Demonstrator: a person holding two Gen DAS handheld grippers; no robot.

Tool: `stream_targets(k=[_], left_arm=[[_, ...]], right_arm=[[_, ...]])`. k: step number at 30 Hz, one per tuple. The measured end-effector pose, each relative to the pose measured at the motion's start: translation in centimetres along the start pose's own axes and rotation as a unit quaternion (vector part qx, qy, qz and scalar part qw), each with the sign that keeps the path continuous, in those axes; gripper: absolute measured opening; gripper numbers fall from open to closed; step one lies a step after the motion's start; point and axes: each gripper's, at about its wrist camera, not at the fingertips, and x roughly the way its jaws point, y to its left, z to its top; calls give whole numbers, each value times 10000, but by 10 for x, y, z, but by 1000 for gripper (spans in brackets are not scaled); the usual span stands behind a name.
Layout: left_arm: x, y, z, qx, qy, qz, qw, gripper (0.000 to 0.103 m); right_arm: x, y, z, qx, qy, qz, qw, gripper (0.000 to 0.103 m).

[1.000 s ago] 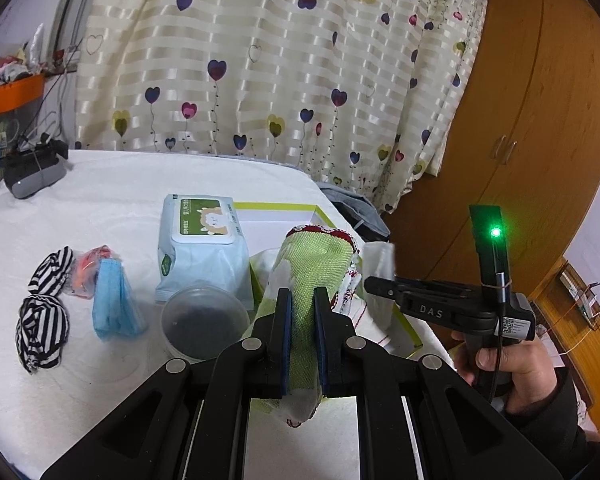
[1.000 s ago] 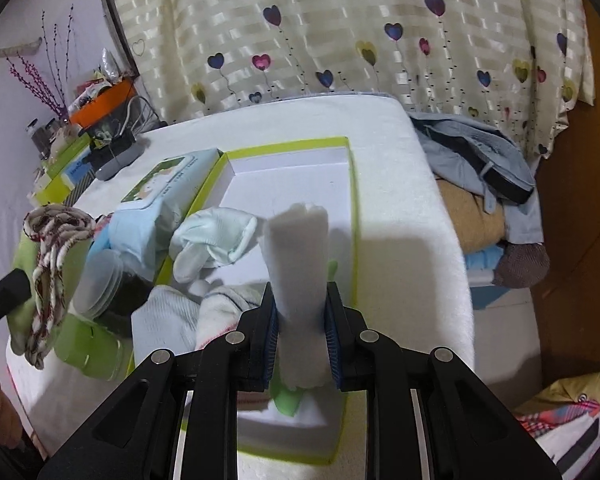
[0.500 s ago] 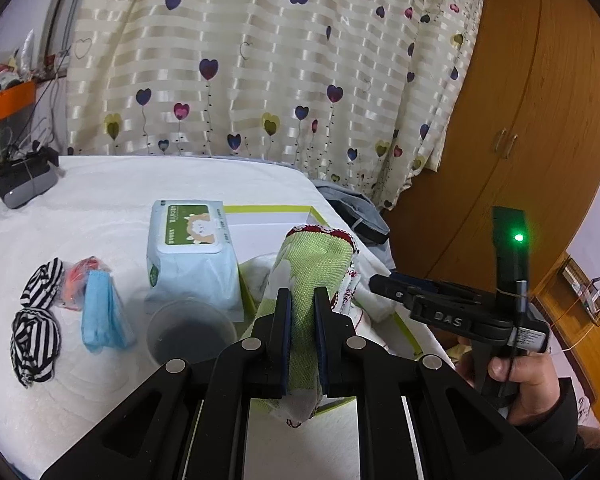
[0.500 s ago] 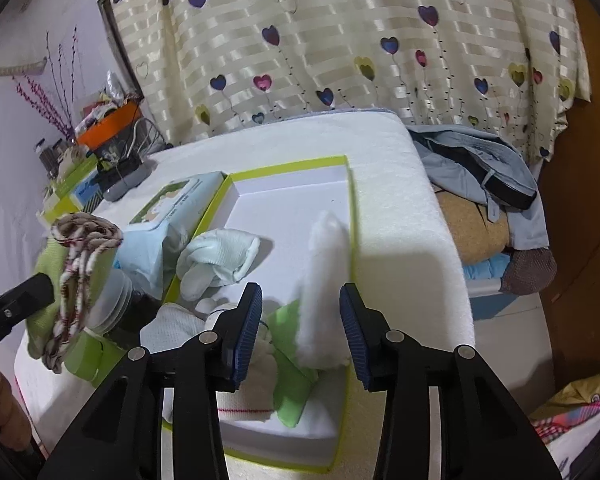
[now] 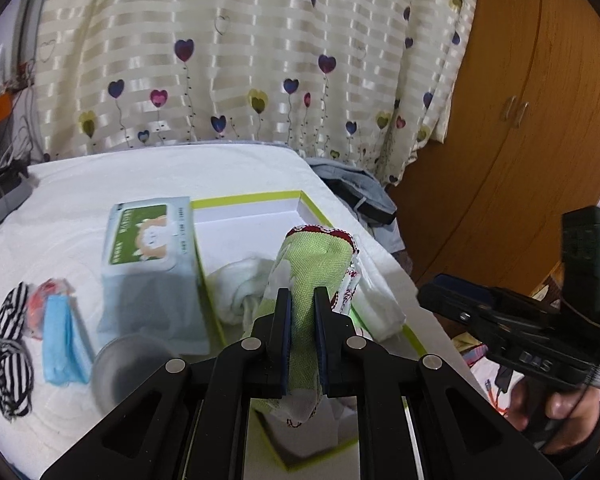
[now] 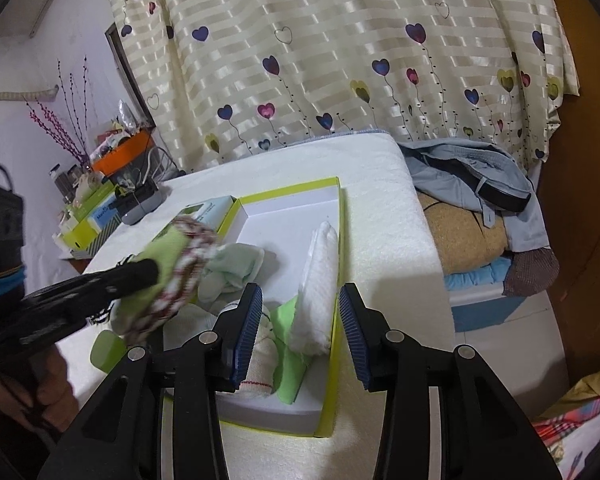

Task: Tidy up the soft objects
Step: 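Lower the green towel into the box and open the left gripper, then withdraw both grippers from the box back over the table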

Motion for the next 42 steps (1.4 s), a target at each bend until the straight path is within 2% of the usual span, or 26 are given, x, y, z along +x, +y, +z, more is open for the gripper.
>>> stream_targets(k=[4, 11, 17, 22, 25, 29, 34, 36, 39, 41, 42], left_arm=[[16, -2, 5, 29, 26, 131, 9999, 11], [31, 5, 11, -121, 115, 51, 9998, 18], [2, 8, 13, -153, -203, -42, 9997, 24], [-23, 16, 9, -274, -343, 16, 9990, 24], [-37, 21, 3, -312, -395, 54, 9987, 24], [-57, 37, -4, -434, -491, 118, 9978, 24], [-76, 61, -14, -683, -569, 268, 9957, 24], [-80, 67, -16, -726, -585, 300, 9952, 24], [-85, 76, -20, -781, -609, 315, 9946, 24], [-88, 80, -21, -823, -629, 299, 9942, 24], [-88, 81, -22, -833, -636, 291, 9941, 24]], right_arm=[[1, -3, 0, 2, -10, 68, 10000, 42], [2, -8, 0, 57, 16, 59, 10000, 42], [1, -5, -1, 26, 30, 82, 10000, 42], [2, 9, -2, -101, 49, 185, 9998, 42], [6, 25, -5, -229, 119, 490, 9985, 42], [16, 57, -13, -518, 275, 1125, 9919, 42], [42, 91, -23, -765, 671, 1751, 9793, 42], [51, 97, -25, -814, 811, 1847, 9761, 42], [58, 94, -22, -810, 813, 1584, 9807, 42], [57, 79, -13, -636, 634, 921, 9917, 42], [55, 68, -9, -445, 549, 722, 9949, 42]])
